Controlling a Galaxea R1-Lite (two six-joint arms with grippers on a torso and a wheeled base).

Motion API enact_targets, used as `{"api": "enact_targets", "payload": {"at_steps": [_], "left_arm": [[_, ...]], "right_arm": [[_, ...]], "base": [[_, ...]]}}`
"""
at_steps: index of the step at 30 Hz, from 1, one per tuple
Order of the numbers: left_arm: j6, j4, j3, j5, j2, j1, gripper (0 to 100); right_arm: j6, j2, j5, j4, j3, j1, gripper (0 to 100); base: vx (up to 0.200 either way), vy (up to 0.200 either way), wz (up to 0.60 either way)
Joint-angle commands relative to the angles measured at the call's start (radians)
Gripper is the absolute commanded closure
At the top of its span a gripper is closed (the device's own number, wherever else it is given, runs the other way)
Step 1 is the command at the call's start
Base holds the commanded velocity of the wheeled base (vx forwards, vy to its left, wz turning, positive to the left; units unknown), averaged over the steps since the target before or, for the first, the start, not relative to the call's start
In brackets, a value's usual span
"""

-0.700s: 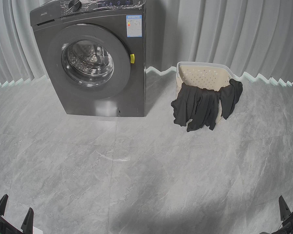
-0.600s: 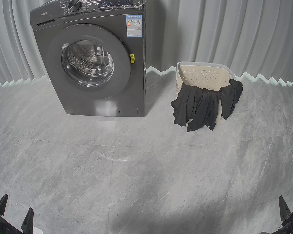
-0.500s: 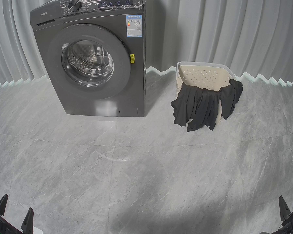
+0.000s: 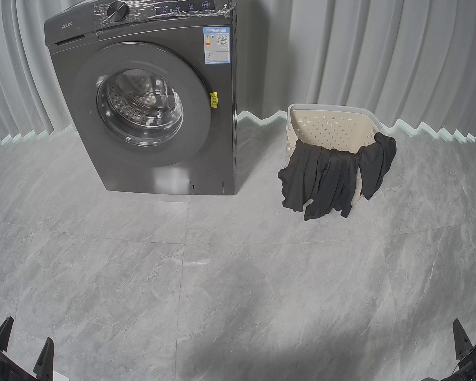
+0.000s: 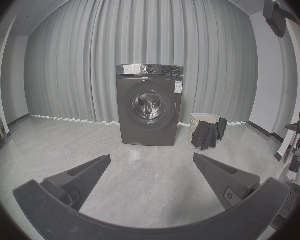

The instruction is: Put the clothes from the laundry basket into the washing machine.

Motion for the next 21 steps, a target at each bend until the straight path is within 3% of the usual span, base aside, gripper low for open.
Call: {"api": "enact_targets", "payload": {"at_steps": [1, 21], "left_arm": [[0.000, 0.000, 0.015, 0.000, -0.018, 0.000, 0], [0.000, 0.000, 0.016, 0.001, -0.018, 0.000, 0]], "right_arm": [[0.000, -0.016, 0.000, 0.000, 0.017, 0.000, 0], [0.000, -0.016, 0.000, 0.000, 0.017, -0.002, 0]], "base": [[0.200, 0.000, 0.00], [0.200, 0.000, 0.00]]}}
